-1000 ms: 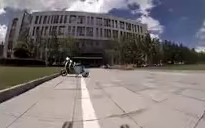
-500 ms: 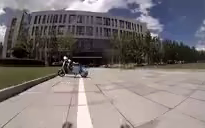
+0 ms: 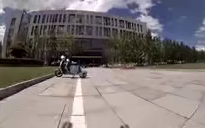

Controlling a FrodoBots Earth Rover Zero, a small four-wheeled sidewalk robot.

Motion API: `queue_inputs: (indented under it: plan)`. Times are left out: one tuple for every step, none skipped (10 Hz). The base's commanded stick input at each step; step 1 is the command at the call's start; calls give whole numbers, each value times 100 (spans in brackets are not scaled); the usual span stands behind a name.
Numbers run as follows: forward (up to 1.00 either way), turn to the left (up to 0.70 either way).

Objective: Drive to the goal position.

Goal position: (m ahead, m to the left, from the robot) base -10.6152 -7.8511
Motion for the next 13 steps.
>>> queue_inputs:
  plan:
    - [70,-10]
    - [70,-31]
    - [70,-35]
    - [70,-35]
    - [70,-35]
    - [70,-35]
    - [70,-35]
    - [70,-35]
    - [70,-35]
    - [70,-35]
    - [70,-35]
    - [70,-35]
    - [70,-35]
